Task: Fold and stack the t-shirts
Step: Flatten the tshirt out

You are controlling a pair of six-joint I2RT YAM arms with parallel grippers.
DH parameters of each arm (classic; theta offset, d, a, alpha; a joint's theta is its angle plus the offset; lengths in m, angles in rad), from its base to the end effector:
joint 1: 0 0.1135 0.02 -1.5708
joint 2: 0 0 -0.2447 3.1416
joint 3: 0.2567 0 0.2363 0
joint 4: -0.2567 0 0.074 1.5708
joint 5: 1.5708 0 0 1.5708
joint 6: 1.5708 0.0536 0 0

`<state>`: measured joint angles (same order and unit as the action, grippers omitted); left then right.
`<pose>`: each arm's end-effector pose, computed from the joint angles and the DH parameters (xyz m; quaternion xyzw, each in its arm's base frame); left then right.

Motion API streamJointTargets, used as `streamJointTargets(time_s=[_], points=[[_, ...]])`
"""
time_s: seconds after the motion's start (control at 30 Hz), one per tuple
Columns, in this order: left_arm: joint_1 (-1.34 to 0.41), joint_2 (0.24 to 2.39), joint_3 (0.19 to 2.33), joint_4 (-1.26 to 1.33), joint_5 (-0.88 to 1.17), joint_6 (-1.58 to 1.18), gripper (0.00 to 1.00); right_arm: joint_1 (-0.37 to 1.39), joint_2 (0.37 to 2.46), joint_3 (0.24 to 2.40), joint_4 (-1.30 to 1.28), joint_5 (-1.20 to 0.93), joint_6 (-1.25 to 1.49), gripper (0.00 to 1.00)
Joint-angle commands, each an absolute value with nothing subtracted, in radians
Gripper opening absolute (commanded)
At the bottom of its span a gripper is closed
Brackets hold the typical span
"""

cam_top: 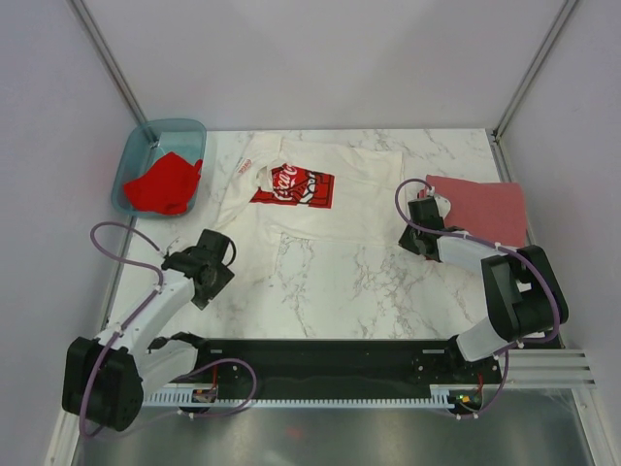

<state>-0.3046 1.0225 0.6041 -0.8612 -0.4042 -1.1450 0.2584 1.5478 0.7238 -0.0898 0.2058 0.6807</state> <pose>0.1600 -0.0282 0.1662 -0.4220 0.8731 0.0544 0.2381 0.2840 0.0637 0.1310 0.2297 0.9137 0.0585 0.3302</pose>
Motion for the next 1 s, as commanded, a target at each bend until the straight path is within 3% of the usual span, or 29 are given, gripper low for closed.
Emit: streamJointTargets(time_s=[0.0,0.4,0.53,0.7,0.97], points=[[-0.276,1.077,0.664,-0.879,-0.469,-1.197,0.7,0.262,1.537,0.724,-0.075,0.189,0.683,0.2],[-0.141,1.351,0.73,-0.758,-0.377,-1.052,0.66,0.262,1.514,0.71,-0.074,0.192,0.68,0.19],[-0.133,1.367,0.721,-0.713,-0.367,-1.045,0.64,0.262,1.517,0.71,-0.074,0.193,0.677,0.19],[-0.118,1.362,0.7,-0.701,-0.377,-1.074,0.51,0.262,1.508,0.709,-0.074,0.199,0.678,0.19],[-0.104,1.319,0.654,-0.69,-0.391,-1.134,0.46,0.261,1.493,0.703,-0.074,0.199,0.676,0.19]])
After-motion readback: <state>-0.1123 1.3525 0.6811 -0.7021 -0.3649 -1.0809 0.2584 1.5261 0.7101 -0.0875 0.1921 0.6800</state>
